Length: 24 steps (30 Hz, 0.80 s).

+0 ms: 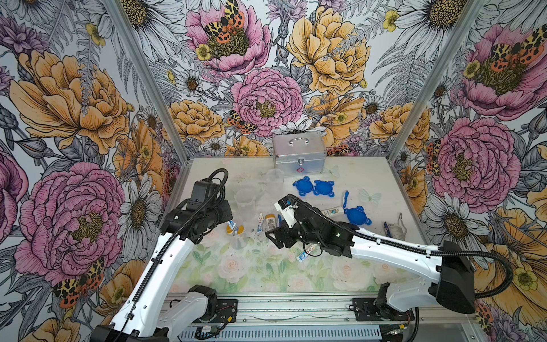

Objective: Pack away toiletry kits
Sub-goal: Place the toiletry item into the container.

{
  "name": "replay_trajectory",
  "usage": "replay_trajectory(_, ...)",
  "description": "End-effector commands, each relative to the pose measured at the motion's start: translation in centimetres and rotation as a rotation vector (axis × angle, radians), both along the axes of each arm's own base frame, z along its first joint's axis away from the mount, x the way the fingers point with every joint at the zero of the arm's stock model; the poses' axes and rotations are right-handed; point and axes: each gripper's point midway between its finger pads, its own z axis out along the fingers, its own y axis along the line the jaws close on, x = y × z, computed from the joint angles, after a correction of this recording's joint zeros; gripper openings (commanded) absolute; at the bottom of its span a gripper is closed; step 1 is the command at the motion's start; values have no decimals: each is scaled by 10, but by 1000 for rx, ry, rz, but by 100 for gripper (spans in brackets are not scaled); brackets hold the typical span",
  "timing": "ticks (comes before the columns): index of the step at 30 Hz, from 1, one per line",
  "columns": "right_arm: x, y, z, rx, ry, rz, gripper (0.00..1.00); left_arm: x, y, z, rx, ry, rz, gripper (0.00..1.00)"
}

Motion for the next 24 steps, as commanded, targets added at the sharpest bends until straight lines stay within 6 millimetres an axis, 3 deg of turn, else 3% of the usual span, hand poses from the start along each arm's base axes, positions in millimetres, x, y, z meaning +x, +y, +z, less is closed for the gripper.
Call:
replay_trajectory(1,5,-12,6,8,-4,-51,82,15,4,-3,86,-60,-2,1)
replay_trajectory(11,14,-28,8,13,-2,-103,82,27,-8,-25,203,-80,-23,1)
replay_trajectory(18,15,-36,5,11,5,-124,82,15,-13,-23,193,-76,-52,2)
replay_trajectory(24,15,-36,1,4,11,-125,82,-1,-5,-30,228,-18,-37,2)
